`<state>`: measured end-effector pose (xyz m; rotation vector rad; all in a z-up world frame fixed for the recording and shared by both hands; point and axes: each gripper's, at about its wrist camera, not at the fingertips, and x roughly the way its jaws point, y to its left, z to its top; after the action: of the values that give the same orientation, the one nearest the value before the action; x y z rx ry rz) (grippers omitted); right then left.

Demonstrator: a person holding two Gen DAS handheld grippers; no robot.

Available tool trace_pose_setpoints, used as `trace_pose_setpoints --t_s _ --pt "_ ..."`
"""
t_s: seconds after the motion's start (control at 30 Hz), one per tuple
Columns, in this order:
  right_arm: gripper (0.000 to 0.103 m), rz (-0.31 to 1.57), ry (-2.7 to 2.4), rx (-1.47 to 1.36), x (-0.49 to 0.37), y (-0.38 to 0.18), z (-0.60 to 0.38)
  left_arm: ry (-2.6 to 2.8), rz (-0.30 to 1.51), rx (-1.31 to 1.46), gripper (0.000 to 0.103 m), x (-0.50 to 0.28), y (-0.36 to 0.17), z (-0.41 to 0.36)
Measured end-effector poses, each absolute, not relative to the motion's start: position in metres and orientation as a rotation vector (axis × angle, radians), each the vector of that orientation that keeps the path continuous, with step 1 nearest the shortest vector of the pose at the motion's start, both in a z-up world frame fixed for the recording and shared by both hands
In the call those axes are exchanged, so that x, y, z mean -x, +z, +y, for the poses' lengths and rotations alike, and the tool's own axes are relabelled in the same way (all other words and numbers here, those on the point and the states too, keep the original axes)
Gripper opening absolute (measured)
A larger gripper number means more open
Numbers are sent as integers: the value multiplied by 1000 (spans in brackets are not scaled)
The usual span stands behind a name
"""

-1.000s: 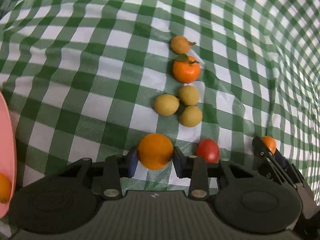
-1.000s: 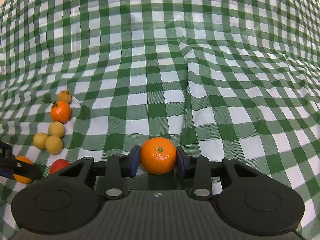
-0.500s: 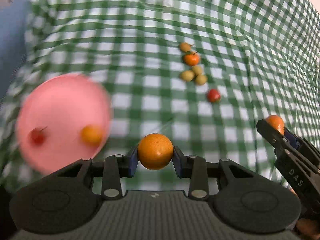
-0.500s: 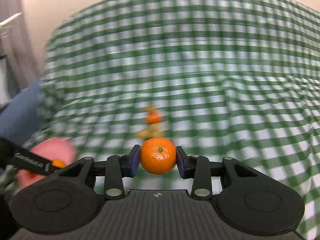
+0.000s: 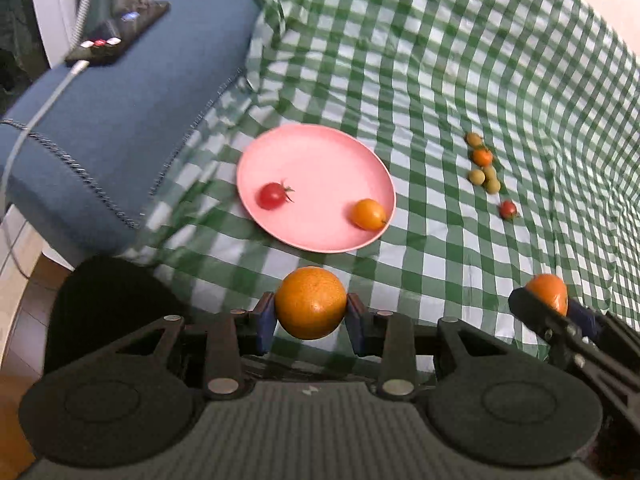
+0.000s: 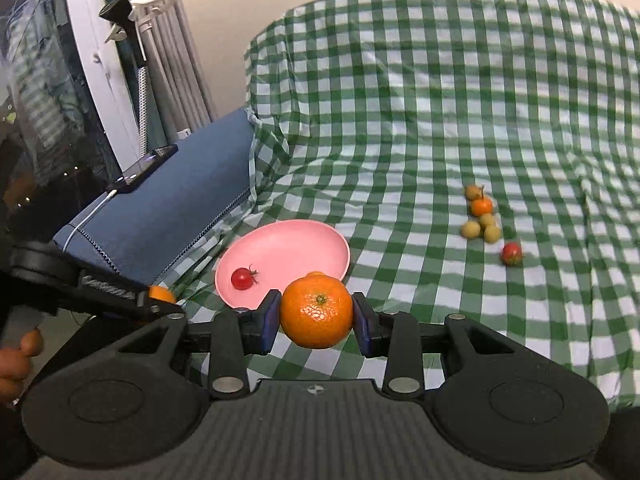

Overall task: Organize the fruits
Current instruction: 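Carry both fruits over the pink plate and open both tools to release them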

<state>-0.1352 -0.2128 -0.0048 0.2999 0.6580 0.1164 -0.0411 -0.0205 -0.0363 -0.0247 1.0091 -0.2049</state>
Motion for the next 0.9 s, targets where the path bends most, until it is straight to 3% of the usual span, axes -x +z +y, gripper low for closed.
trace_pose_setpoints --t_s 0.9 --pt "39 665 94 -241 144 5 -198 -247 968 84 41 55 -38 1"
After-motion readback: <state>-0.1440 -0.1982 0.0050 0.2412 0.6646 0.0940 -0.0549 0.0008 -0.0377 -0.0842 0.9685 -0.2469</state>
